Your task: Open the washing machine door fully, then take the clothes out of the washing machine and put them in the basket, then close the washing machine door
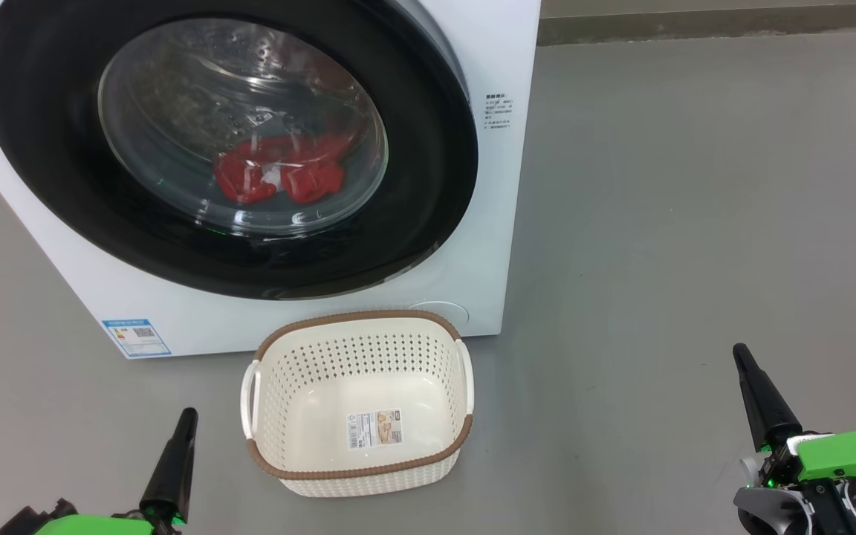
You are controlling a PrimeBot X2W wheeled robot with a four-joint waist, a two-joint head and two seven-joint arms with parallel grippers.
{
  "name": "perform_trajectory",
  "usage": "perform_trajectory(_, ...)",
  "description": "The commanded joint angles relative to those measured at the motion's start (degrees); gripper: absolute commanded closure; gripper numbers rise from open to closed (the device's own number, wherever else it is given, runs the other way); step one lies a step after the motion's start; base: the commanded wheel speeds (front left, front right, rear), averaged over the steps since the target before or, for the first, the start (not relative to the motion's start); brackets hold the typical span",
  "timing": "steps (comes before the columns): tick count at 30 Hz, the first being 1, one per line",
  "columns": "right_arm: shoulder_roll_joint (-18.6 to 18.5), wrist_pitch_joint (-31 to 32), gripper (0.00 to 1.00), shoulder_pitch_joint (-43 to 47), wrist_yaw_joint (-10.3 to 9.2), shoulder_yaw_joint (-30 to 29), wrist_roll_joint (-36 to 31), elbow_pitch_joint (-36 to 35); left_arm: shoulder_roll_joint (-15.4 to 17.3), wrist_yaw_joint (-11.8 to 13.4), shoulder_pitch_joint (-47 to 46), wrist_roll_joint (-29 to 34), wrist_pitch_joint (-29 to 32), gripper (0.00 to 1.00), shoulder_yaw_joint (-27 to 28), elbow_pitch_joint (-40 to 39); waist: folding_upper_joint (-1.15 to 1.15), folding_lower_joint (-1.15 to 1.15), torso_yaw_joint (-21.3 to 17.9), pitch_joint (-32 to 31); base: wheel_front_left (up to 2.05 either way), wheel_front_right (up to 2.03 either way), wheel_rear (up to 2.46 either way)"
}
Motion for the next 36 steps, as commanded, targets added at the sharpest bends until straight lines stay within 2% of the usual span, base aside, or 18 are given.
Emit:
perform_trajectory(1,-0.5,0.3,1.0,-2.3,-0.03,0.8,0.3,-1.4,0.5,-0.4,-2.3,-0.4,0.2,1.0,2.0,-1.2,0.0,0.0,0.0,0.0,0.0,0.0,0.0)
perform_trajectory(4,-0.5,0.3,1.0,-2.3,-0.03,0.8,0.3,-1.4,0.5,-0.4,-2.3,-0.4,0.2,1.0,2.0,-1.2,0.0,0.0,0.0,0.0,0.0,0.0,0.0)
perform_trajectory(5,0.0,0.0,0.0,0.1,0.01,0.1,0.0,0.2,0.0,0.0,0.1,0.0,0.0,0.0,-0.1,0.2,0.0,0.0,0.0,0.0,0.0,0.0,0.0)
perform_trajectory(11,0.9,-0.4,0.0,1.4,0.01,0.7,-0.1,2.3,-0.4,0.0,1.2,0.3,-0.4,0.0,-0.6,2.2,0.0,0.01,0.0,0.1,0.0,0.0,0.0)
perform_trajectory(15,0.8,-0.9,0.0,1.1,0.01,1.0,-0.4,2.0,-0.3,0.0,0.9,0.8,-1.1,0.0,-0.8,2.2,0.0,0.13,0.0,-0.1,0.0,0.0,0.0)
perform_trajectory(19,0.5,-1.8,0.0,0.9,0.01,1.5,-1.1,1.7,-0.1,0.0,0.6,2.2,-1.9,0.0,-0.9,2.0,0.0,0.02,0.0,0.1,0.0,0.0,0.0)
perform_trajectory(36,-0.5,-4.9,0.0,-0.7,0.0,3.7,-10.4,0.9,-0.2,0.0,-0.5,16.4,-4.9,0.0,-0.2,-0.8,0.0,0.0,-0.2,0.4,0.0,0.0,0.0)
